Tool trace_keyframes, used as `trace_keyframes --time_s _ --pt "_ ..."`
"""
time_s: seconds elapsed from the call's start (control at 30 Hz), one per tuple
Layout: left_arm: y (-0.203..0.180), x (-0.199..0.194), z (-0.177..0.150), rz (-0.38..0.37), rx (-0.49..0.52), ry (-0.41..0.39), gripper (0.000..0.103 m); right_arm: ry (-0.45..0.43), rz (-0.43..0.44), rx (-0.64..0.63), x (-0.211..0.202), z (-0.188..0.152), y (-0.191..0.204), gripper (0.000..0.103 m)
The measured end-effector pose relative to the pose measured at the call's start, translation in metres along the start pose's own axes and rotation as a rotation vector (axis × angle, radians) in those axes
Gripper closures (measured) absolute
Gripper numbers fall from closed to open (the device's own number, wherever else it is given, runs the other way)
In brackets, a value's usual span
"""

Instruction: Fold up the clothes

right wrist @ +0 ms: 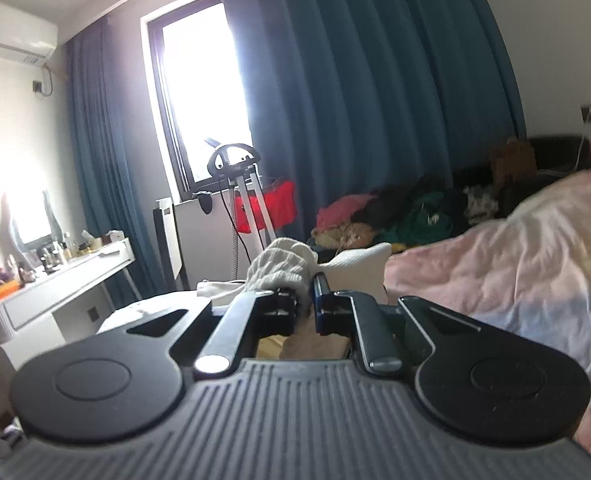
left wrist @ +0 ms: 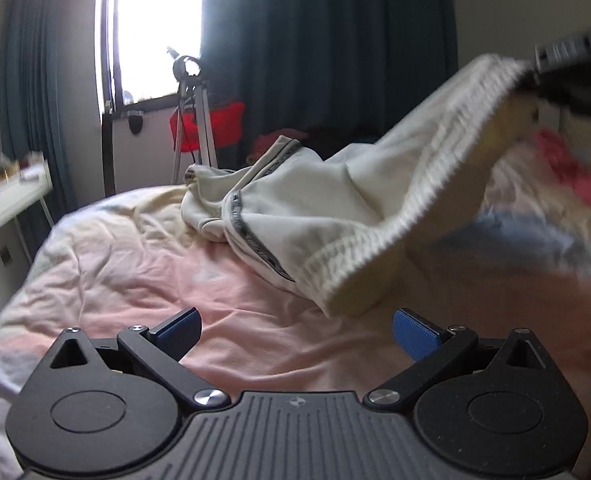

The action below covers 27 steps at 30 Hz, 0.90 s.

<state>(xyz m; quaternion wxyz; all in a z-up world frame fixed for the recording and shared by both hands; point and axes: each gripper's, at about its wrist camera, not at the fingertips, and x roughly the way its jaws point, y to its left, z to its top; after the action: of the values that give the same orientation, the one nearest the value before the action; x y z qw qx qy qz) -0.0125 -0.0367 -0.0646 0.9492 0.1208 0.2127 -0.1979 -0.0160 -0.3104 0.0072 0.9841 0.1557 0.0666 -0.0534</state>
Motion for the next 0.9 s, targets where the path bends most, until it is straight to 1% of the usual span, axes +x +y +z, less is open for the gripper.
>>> trace_keyframes --time_s 0.1,0.17,0.27,0.3,0.37,0.4,0.43,0.47,0.5,0.53,0.6,0.63,0.67,0.7,0.73,0.77,0.8,0.83,0.9 --pt "-0.021 0.026 -0.004 0.063 0.066 0.006 0.0 0.019 -0.012 0.016 -0.001 -0.001 -0.008 0.09" --pt "-0.035 0.044 -0.006 0.105 0.109 0.01 0.0 0.024 -0.055 -0.034 -0.002 -0.004 -0.009 0.09" --pt "-0.041 0.071 -0.004 0.12 0.088 0.02 0.0 0.047 -0.11 -0.06 0.0 -0.01 -0.02 0.09" --pt "-0.042 0.08 -0.004 0.123 0.078 0.024 0.0 0.065 -0.126 -0.054 0.002 -0.012 -0.024 0.09" --pt "-0.044 0.091 0.0 0.141 0.071 0.001 0.0 0.121 -0.147 -0.014 0.007 -0.016 -0.035 0.09" --pt "-0.043 0.094 0.003 0.17 0.07 -0.019 0.003 0.143 -0.156 0.001 0.01 -0.019 -0.038 0.09" --pt "-0.042 0.097 0.006 0.204 0.068 -0.04 0.007 0.164 -0.166 0.012 0.013 -0.022 -0.04 0.089" --pt "-0.04 0.099 0.01 0.239 0.067 -0.061 0.008 0.185 -0.175 0.024 0.017 -0.024 -0.042 0.088" --pt "-0.036 0.102 0.014 0.254 0.052 -0.064 0.012 0.2 -0.184 0.027 0.021 -0.028 -0.043 0.088" --pt "-0.03 0.105 0.018 0.261 0.032 -0.062 0.026 0.213 -0.193 0.026 0.025 -0.032 -0.043 0.088" --pt "-0.012 0.107 0.021 0.259 -0.04 -0.042 0.045 0.241 -0.206 0.023 0.032 -0.039 -0.043 0.087" --pt "-0.002 0.108 0.022 0.256 -0.078 -0.032 0.051 0.256 -0.208 0.021 0.036 -0.042 -0.043 0.086" --pt "0.006 0.106 0.024 0.251 -0.107 -0.039 0.056 0.271 -0.205 0.013 0.038 -0.044 -0.041 0.083" --pt "0.014 0.103 0.025 0.246 -0.131 -0.053 0.067 0.288 -0.201 -0.013 0.042 -0.047 -0.037 0.08" --pt "0.02 0.099 0.028 0.249 -0.151 -0.067 0.081 0.305 -0.199 -0.045 0.046 -0.05 -0.031 0.077" --pt "0.026 0.095 0.032 0.254 -0.17 -0.081 0.086 0.322 -0.196 -0.077 0.049 -0.054 -0.026 0.071" --pt "0.034 0.089 0.037 0.253 -0.202 -0.107 0.087 0.34 -0.206 -0.128 0.053 -0.058 -0.019 0.064" --pt "0.043 0.081 0.042 0.248 -0.24 -0.137 0.088 0.359 -0.22 -0.186 0.056 -0.063 -0.011 0.06" --pt "0.057 0.06 0.052 0.259 -0.277 -0.195 0.09 0.384 -0.253 -0.287 0.059 -0.074 0.001 0.039"
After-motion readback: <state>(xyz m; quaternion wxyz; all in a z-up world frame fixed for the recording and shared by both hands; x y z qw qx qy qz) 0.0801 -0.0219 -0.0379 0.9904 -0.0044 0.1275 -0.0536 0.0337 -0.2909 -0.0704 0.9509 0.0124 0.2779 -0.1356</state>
